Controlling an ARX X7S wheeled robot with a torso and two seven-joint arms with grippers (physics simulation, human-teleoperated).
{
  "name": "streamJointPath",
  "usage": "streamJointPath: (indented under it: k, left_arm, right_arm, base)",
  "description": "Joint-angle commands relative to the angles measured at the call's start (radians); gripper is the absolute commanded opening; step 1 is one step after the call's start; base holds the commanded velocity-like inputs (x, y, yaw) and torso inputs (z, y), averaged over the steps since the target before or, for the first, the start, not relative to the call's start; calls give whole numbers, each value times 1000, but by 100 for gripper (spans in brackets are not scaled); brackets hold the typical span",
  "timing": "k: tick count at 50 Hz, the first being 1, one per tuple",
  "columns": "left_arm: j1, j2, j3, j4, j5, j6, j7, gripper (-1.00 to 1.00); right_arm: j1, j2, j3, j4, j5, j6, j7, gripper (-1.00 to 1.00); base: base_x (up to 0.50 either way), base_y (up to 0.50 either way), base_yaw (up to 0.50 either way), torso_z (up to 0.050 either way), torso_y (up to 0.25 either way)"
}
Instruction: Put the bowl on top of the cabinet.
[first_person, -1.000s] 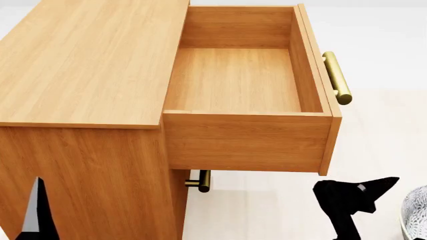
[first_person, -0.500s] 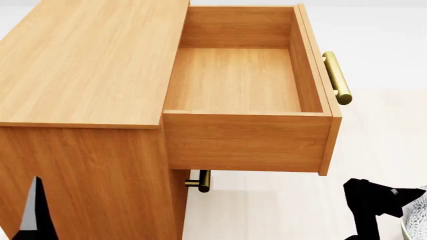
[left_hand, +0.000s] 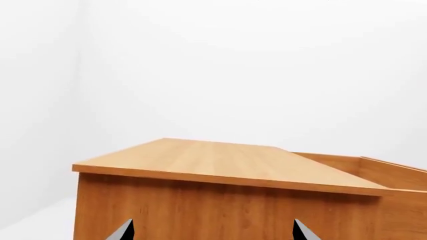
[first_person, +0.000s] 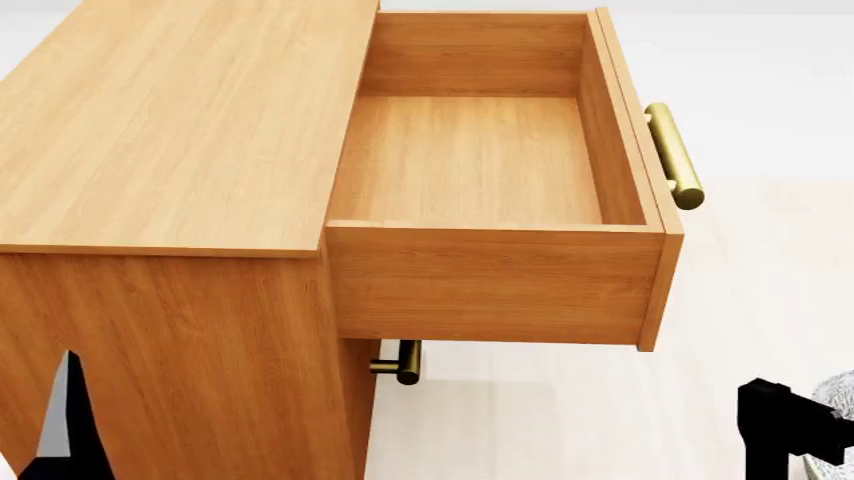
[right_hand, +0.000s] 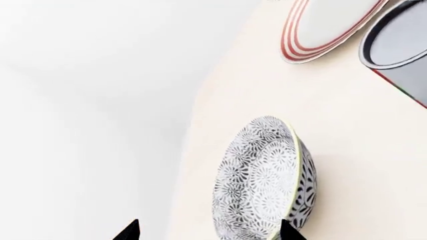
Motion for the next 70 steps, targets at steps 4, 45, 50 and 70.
streamJointPath:
  k: [4, 45, 50, 70]
  left_arm:
    - [-7, 14, -33, -10, 9, 5, 10, 100]
    - [-15, 3, -39, -36, -9, 17, -2, 100]
    - [-17, 2, -42, -44, -13, 22, -2, 100]
    - [-20, -3, -34, -56, -12, 26, -6, 100]
  right_arm:
    - [35, -25, 40, 131, 62, -118, -39, 100]
    - [185, -49, 167, 420, 469, -187, -383, 100]
    - [214, -49, 168, 463, 529, -187, -432, 100]
    - [321, -49, 225, 651, 709, -187, -633, 100]
  base:
    - [0, 0, 0, 0, 0]
    - [0, 0, 0, 0, 0]
    - [0, 0, 0, 0, 0]
    - [0, 0, 0, 0, 0]
